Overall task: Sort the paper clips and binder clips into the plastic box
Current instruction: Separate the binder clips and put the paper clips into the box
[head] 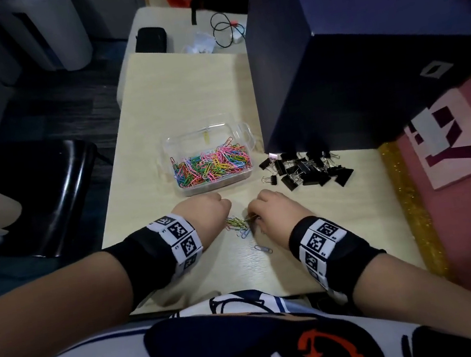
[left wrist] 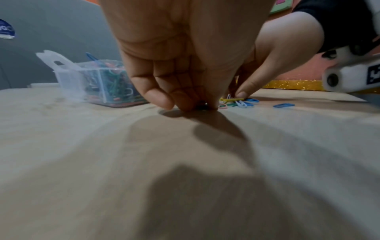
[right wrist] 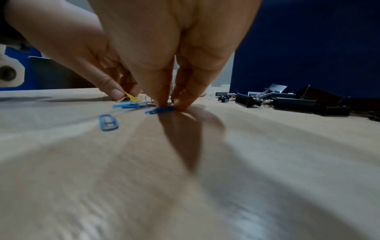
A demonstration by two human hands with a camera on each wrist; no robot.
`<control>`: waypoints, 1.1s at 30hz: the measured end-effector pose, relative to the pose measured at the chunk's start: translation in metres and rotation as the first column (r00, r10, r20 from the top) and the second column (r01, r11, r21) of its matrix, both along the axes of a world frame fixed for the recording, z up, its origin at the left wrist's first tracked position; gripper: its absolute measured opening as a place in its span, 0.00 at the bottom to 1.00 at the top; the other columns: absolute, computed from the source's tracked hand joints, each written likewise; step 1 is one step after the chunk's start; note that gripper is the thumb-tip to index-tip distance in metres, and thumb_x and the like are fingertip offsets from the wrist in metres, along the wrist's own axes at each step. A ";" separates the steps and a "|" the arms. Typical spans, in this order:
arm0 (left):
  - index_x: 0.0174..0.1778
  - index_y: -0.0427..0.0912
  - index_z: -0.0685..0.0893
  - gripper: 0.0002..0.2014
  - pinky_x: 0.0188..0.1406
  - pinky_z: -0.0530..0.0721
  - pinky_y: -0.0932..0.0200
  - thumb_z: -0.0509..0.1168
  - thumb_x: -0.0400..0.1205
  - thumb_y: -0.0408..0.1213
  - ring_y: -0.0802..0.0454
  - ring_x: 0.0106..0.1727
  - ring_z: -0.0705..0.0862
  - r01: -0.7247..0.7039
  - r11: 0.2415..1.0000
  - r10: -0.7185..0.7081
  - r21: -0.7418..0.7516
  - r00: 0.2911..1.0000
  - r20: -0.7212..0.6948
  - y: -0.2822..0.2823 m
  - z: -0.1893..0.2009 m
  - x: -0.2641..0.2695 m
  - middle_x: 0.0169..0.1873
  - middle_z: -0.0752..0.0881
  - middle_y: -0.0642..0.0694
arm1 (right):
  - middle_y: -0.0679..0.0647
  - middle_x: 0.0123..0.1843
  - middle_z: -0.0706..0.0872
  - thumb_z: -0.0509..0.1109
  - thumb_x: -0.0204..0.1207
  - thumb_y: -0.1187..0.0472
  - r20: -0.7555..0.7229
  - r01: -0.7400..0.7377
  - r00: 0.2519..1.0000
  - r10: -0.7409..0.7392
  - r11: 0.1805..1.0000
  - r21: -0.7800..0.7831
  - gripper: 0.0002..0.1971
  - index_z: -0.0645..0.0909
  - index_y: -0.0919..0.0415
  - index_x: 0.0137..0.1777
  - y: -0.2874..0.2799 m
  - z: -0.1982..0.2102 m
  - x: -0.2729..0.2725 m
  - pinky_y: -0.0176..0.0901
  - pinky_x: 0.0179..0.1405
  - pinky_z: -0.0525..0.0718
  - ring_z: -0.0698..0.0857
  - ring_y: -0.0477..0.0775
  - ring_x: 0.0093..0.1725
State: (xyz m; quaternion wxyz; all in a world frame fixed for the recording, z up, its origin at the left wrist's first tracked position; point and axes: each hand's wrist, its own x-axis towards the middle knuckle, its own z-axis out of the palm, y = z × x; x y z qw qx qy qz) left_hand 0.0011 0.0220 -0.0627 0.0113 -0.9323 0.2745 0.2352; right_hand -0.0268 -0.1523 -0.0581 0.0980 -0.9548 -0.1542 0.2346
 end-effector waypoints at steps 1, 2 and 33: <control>0.58 0.41 0.77 0.10 0.50 0.82 0.48 0.58 0.85 0.40 0.40 0.55 0.82 -0.001 1.000 0.002 0.009 1.000 -0.011 0.001 0.000 0.001 0.53 0.81 0.41 | 0.59 0.63 0.75 0.60 0.80 0.68 -0.004 0.020 1.000 -0.020 1.000 0.004 0.16 0.77 0.58 0.66 0.000 0.000 0.002 0.48 0.62 0.74 0.75 0.62 0.65; 0.58 0.40 0.77 0.10 0.50 0.82 0.48 0.58 0.85 0.41 0.40 0.55 0.82 -0.005 1.000 0.006 0.017 1.000 -0.024 0.001 0.001 0.002 0.54 0.81 0.41 | 0.60 0.62 0.76 0.60 0.79 0.70 -0.002 0.040 0.999 -0.040 0.999 0.007 0.16 0.78 0.59 0.64 0.000 -0.001 0.003 0.48 0.60 0.74 0.76 0.62 0.63; 0.64 0.47 0.79 0.14 0.50 0.83 0.50 0.60 0.83 0.42 0.41 0.56 0.83 -0.073 0.973 0.112 -0.220 0.979 0.169 0.020 0.040 0.024 0.58 0.79 0.44 | 0.58 0.59 0.81 0.76 0.68 0.55 -0.268 0.107 0.938 -0.221 0.918 -0.381 0.34 0.67 0.64 0.71 0.010 0.045 0.023 0.51 0.53 0.86 0.85 0.60 0.57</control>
